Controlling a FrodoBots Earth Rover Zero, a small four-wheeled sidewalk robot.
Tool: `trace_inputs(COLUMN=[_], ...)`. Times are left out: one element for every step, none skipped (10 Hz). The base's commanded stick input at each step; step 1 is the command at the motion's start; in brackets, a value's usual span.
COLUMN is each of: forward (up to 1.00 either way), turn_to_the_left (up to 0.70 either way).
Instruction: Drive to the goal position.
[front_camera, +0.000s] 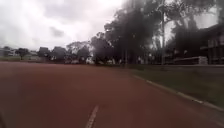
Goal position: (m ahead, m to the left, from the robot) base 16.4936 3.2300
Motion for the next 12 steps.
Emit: trace_inputs(forward=[0.85,0.85,0.85,0.85,0.85,0.85,0.85,0.85,0.85,0.85,0.85,0.85], turn_to_the_left=[-0.09,-0.18,-0.18,-0.14,-0.08,0.00,0.00,0.00,0.00,0.00,0.00,0.00])
